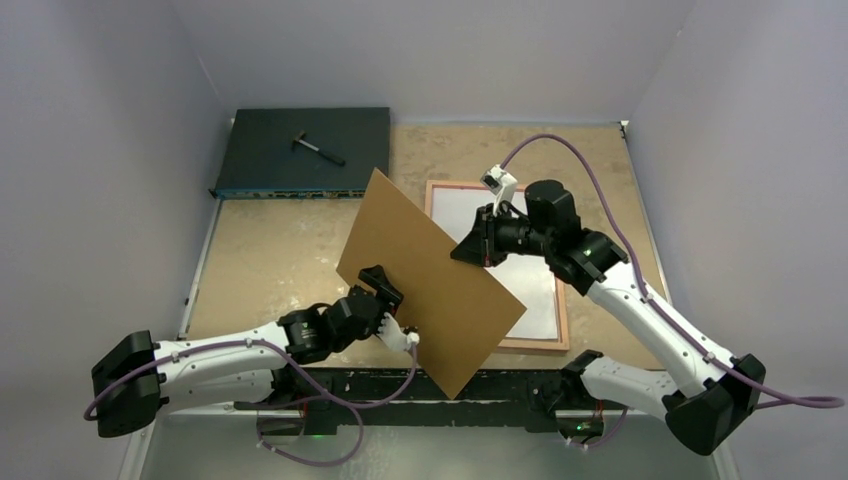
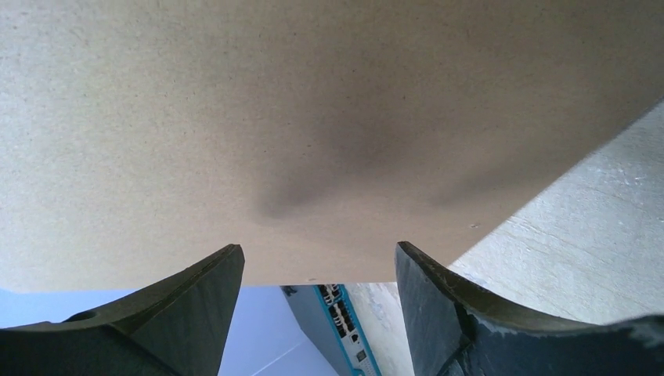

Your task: Put the photo into the frame

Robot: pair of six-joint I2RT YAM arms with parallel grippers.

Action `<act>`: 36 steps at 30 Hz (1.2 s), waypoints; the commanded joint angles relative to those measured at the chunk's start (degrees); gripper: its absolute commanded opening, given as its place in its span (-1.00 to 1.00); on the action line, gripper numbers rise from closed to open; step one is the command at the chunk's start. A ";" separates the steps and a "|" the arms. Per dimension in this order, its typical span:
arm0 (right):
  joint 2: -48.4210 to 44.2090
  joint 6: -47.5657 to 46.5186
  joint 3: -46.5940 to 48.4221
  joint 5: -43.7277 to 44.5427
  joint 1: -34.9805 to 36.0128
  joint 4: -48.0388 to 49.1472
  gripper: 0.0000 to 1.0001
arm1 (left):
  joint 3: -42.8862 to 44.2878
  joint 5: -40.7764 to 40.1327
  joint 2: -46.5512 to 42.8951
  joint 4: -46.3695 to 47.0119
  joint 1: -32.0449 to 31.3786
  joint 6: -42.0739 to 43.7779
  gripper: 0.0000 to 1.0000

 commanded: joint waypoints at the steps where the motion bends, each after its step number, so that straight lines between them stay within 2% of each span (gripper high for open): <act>1: 0.01 -1.94 2.40 -2.97 0.13 -2.53 -0.90 | 0.27 0.73 0.20 1.69 0.27 0.67 0.38; 2: 0.39 -2.73 2.87 -3.08 0.14 -3.45 -1.00 | 0.27 0.42 0.28 1.90 0.27 0.75 0.37; 7: 1.08 -2.58 5.03 -1.03 0.15 -2.57 -1.00 | 4.26 -0.84 0.45 0.85 1.02 -3.91 0.36; 9: 0.01 -1.54 6.62 -0.73 0.13 -1.49 -1.00 | 8.89 -0.42 1.60 -1.52 3.37 -8.87 0.47; 13: -2.30 4.79 12.87 7.08 0.13 -0.67 -1.00 | 22.42 4.22 5.33 -9.42 12.77 -20.46 0.76; 18: -1.92 6.50 23.92 15.61 0.16 -6.71 -1.00 | 37.63 11.63 12.27 -20.82 24.19 -33.98 0.81; 22: -1.35 4.48 29.57 23.42 0.13 -12.17 -1.00 | 44.95 19.31 13.68 -25.32 30.95 -43.90 0.84; 24: -1.12 3.25 32.23 27.30 0.14 -13.91 -1.00 | 47.40 22.71 13.96 -27.18 32.52 -47.50 0.86; 28: 0.27 -1.83 38.41 41.53 0.13 -19.40 -1.00 | 50.50 24.68 15.28 -30.03 33.23 -51.53 0.87; 36: 4.06 -7.71 46.25 57.02 0.13 -26.63 -1.00 | 54.54 26.09 18.07 -33.03 35.38 -56.74 0.87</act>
